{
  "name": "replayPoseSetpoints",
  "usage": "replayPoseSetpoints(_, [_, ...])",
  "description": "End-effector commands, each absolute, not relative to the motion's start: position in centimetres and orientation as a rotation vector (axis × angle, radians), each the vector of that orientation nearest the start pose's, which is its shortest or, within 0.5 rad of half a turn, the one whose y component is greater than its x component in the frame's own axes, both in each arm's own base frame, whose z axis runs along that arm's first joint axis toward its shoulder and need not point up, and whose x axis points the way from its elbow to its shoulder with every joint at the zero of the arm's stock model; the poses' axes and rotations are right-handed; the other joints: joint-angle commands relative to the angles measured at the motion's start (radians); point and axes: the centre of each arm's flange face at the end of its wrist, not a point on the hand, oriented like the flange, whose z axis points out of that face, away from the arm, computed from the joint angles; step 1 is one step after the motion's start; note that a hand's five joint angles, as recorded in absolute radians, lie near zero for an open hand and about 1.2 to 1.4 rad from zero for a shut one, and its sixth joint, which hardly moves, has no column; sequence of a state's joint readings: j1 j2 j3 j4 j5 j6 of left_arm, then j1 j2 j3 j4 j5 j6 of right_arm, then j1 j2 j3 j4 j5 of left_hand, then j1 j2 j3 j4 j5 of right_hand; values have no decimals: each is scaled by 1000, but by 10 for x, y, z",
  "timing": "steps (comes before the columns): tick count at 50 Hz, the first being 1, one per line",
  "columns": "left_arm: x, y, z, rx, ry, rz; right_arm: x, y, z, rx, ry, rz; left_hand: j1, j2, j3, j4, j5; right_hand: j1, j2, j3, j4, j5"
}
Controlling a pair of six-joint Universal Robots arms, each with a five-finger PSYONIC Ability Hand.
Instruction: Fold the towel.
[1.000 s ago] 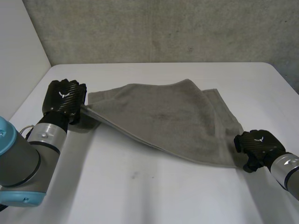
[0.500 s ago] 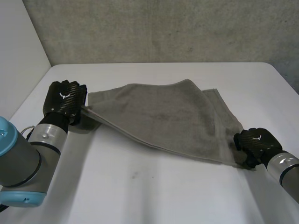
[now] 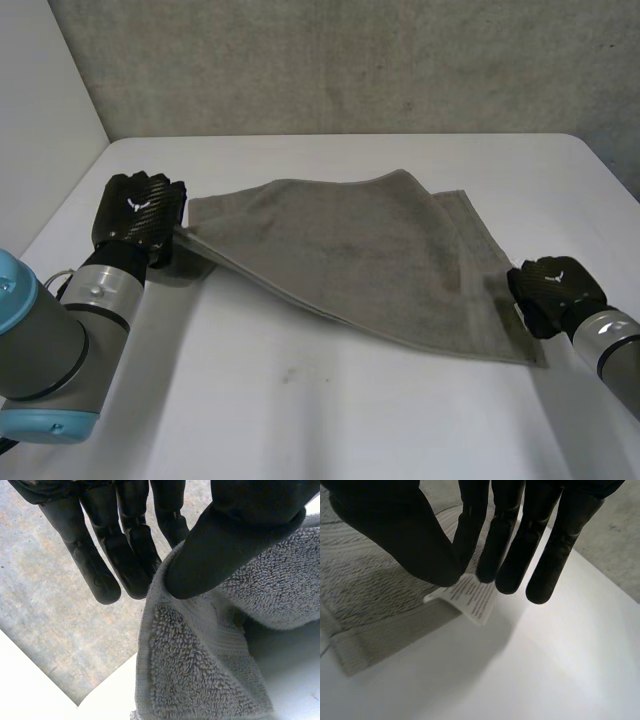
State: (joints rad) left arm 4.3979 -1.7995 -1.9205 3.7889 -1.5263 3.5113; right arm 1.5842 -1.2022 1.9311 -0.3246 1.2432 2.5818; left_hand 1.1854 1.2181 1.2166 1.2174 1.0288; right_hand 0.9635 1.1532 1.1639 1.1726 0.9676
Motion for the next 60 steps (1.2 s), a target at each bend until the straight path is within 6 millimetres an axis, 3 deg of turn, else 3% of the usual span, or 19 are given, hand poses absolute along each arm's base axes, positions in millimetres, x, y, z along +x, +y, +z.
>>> replayPoseSetpoints(1, [-231,-273,194,765,1995,-2289,164,-277,135,-1005,2460,-1700,211,178,180,179,193,-209,-399,-410,-418,-388])
replayPoseSetpoints(5, [-231,-273,193,765,1997,-2288,168,-257,128,-1015,2476,-1527,211,178,180,179,193,-236,-425,-436,-445,-414])
replayPoseSetpoints(14, [-231,-273,192,767,2002,-2283,171,-252,126,-1012,2432,-1494,211,178,180,179,193,-192,-381,-392,-401,-370])
replayPoseSetpoints(24, [-231,-273,192,768,2001,-2282,171,-262,121,-1027,2405,-1578,211,178,180,179,193,-60,-249,-260,-269,-238])
replayPoseSetpoints(43, [-231,-273,189,770,2012,-2273,172,-265,112,-1049,2406,-1569,211,178,180,179,193,-30,-220,-231,-239,-209])
replayPoseSetpoints(51, [-231,-273,187,772,2017,-2268,173,-271,112,-1056,2385,-1617,211,178,180,179,193,211,21,10,2,32])
replayPoseSetpoints(53, [-231,-273,187,772,2017,-2268,173,-274,112,-1060,2374,-1639,211,178,180,179,193,432,242,231,223,253])
replayPoseSetpoints(60, [-231,-273,188,773,2014,-2269,174,-284,115,-1061,2344,-1708,211,178,180,179,193,433,243,232,224,254])
